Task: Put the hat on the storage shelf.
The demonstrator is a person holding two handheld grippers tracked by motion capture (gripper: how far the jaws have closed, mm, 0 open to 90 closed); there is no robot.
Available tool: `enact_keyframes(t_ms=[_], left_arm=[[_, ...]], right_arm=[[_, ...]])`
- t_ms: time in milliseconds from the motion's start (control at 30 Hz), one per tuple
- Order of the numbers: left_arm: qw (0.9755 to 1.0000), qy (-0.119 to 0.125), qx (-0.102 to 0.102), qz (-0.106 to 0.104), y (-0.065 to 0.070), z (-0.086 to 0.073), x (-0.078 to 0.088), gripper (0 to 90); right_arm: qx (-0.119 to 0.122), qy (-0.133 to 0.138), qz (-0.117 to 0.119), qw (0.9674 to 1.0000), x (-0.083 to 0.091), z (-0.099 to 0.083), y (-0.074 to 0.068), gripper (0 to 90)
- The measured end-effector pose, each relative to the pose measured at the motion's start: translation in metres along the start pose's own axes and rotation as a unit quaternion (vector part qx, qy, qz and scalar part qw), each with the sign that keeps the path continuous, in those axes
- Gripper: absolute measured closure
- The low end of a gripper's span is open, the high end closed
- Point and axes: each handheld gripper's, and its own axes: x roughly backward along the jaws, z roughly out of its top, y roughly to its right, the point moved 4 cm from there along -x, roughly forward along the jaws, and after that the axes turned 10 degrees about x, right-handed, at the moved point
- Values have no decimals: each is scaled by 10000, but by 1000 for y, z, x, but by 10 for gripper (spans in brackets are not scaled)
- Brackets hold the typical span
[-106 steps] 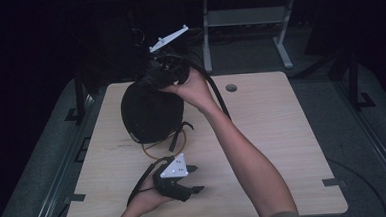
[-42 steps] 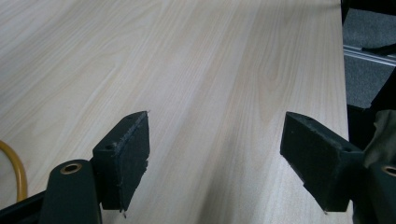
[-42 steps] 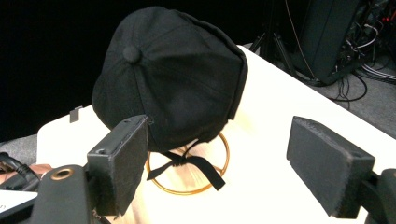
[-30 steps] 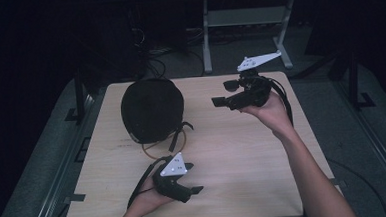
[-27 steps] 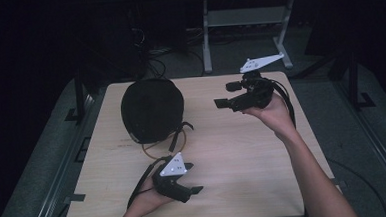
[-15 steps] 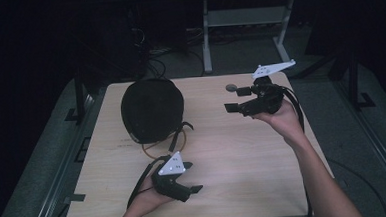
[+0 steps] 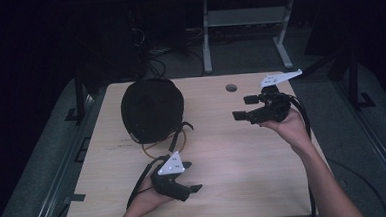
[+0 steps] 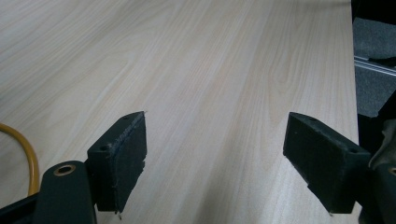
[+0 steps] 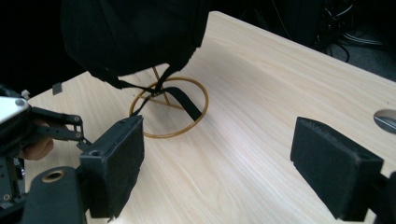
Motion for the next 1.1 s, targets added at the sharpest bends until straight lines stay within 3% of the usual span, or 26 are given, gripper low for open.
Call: enact_keyframes(t_ms=[1100], left_arm=[[9999,42,59,80,-4,-2,1,217]], right_arm=[[-373,-92,11,9993,25,-83,-4,169]])
